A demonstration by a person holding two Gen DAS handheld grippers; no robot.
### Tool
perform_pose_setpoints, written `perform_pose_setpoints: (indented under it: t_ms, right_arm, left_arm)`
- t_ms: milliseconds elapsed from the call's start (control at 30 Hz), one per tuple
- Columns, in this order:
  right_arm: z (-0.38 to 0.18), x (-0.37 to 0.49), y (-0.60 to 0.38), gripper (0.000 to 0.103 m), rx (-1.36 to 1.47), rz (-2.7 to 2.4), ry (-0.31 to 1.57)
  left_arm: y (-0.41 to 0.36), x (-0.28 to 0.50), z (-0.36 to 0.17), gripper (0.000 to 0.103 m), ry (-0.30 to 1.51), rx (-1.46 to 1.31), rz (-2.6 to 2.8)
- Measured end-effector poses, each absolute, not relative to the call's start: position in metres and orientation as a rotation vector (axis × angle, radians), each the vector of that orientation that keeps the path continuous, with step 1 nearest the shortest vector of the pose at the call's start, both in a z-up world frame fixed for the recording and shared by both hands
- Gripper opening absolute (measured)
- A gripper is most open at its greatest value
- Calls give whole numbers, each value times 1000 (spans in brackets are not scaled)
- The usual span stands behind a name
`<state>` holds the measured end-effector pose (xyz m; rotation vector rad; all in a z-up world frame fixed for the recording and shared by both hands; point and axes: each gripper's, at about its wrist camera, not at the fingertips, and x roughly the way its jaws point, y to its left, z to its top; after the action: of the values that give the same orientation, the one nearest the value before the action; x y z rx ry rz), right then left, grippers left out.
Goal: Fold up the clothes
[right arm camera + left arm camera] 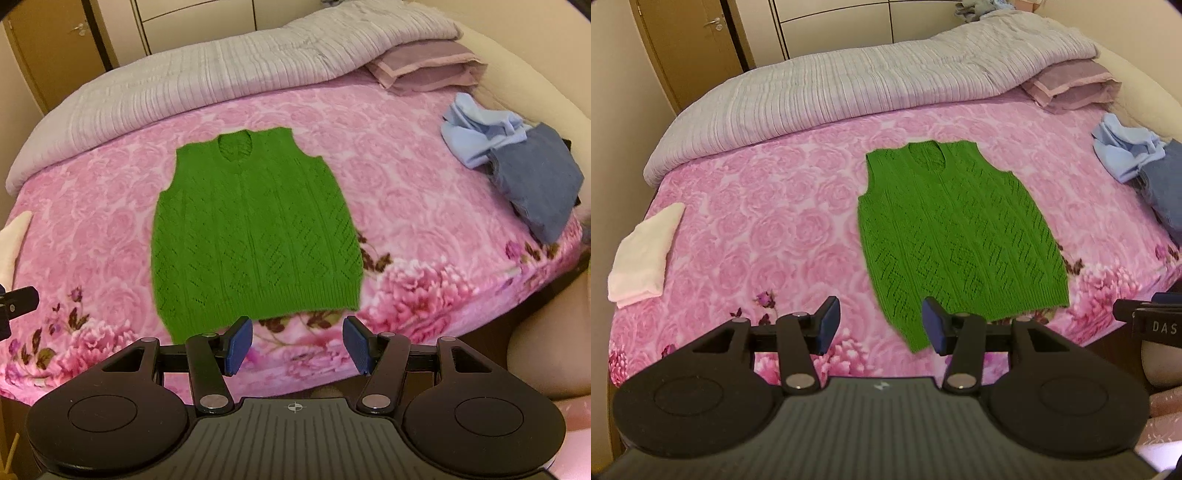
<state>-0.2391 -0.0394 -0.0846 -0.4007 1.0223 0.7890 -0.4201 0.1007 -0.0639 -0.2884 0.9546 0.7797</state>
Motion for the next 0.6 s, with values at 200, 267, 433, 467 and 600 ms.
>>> perform_pose_setpoints:
  t_ms: [200, 267, 433, 467, 600]
  right_arm:
    - [-86, -240, -48, 58, -397, 767, 1030]
    - [-86, -239, -48, 58, -401, 767, 1034]
    - [-89, -231, -47, 58, -413, 773, 1047]
    - [-88, -229, -46, 58, -418, 775, 1046]
    - [-86, -222, -40, 58, -436, 791, 1029]
  left_arm:
    - [95, -418, -69, 45, 972, -289, 768]
    - [94, -417, -70, 45, 978, -291, 766]
    - [93, -407, -73, 45, 994, -297, 771]
    - [93, -404, -74, 45, 997, -298, 773]
    - [96, -394, -75, 45, 1007, -306, 791]
